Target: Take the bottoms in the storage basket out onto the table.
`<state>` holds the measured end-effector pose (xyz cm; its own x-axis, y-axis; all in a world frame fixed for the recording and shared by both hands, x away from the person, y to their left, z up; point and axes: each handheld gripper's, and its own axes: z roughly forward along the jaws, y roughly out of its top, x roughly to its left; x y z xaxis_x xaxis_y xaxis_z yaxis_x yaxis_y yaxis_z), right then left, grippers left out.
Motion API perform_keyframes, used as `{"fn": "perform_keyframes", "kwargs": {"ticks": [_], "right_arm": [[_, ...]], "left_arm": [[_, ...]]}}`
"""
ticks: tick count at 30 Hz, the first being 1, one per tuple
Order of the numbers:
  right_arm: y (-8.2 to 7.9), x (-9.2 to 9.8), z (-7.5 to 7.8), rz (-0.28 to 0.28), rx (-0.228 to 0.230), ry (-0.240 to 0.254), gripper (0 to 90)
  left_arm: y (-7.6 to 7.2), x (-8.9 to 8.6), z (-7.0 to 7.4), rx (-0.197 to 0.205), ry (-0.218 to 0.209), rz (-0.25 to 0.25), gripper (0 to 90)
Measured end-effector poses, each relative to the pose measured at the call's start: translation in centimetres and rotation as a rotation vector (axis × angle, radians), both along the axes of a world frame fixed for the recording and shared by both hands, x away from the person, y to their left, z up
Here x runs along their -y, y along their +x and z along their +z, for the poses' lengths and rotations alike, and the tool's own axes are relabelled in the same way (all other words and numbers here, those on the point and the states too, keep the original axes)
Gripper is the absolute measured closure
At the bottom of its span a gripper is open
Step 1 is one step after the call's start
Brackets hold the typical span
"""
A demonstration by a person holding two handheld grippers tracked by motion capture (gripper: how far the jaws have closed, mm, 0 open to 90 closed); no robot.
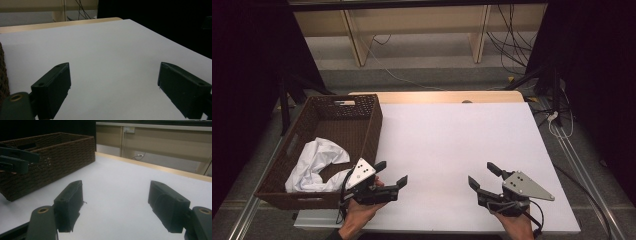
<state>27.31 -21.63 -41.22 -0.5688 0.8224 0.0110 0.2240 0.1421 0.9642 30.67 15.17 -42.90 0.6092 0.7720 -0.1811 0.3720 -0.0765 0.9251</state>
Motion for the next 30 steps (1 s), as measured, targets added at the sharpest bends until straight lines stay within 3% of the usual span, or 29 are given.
{"fn": "perform_keyframes", "kwargs": {"ticks": [15, 23, 30], "right_arm": [[0.0, 0.0, 0.0, -0.005, -0.011, 0.001, 29.0], [0.0, 0.1, 0.0, -0.007, -0.012, 0.003, 29.0], [-0.1, 0.1, 0.0, -0.008, -0.008, 0.001, 29.0]], "left_arm": [[0.0, 0.1, 0.1, -0.010, -0.001, -0.001, 11.2], [0.2, -0.2, 0.8, -0.027, -0.021, 0.003, 11.2], [0.3, -0.3, 1.9, -0.023, 0.000, 0.011, 11.2]]}}
